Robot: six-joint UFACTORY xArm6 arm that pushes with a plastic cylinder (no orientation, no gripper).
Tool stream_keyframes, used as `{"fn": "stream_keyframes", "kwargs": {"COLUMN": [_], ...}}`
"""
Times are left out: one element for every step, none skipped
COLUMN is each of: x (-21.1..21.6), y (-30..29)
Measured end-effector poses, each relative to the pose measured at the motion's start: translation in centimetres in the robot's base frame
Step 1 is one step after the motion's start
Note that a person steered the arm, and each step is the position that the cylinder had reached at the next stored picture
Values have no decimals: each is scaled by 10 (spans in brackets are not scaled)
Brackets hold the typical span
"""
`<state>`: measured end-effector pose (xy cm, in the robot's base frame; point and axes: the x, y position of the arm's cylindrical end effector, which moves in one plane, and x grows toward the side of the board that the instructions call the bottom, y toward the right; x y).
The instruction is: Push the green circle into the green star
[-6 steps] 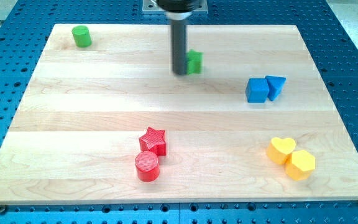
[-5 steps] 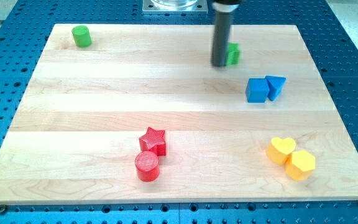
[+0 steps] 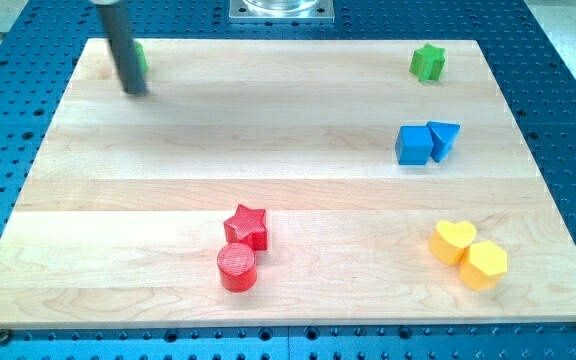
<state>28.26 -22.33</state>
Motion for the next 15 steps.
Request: {"fn": "stream_keyframes", "kwargs": {"x": [-30,-56,-67,-50,-42,-43,-43,-43,-43,-55,-55,-52,-37,-5,-2], "y": [-26,-53,20,132,104,49,32,28,30,39,10,62,112,139,205]}}
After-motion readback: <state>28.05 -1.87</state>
